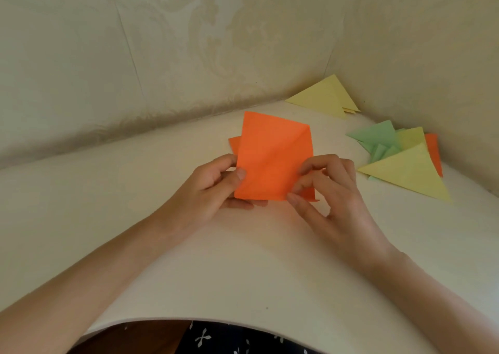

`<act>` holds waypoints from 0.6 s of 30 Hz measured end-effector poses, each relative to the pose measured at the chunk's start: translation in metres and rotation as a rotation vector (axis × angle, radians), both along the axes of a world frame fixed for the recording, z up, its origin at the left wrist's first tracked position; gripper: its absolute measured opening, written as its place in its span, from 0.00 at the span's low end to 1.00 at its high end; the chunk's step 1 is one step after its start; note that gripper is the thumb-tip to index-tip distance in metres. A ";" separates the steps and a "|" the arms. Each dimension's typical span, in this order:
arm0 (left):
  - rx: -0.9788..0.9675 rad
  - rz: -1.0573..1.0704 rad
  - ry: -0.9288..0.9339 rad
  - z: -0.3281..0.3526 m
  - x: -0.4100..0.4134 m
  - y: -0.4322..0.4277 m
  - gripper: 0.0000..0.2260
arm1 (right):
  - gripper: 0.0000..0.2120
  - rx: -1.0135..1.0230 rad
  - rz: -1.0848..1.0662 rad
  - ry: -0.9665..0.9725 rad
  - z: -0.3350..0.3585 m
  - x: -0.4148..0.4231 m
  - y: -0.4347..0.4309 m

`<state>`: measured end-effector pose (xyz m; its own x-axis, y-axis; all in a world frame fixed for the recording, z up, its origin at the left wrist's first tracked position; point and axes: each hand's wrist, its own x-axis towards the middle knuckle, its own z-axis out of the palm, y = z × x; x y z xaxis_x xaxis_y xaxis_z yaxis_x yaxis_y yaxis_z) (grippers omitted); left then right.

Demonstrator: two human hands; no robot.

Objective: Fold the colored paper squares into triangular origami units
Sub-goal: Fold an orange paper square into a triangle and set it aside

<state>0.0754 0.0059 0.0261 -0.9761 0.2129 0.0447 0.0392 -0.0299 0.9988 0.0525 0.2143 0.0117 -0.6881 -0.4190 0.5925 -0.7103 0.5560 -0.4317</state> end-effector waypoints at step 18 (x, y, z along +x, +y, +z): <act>-0.065 -0.083 -0.038 0.000 0.003 0.007 0.12 | 0.07 0.056 -0.141 -0.177 -0.003 -0.005 -0.004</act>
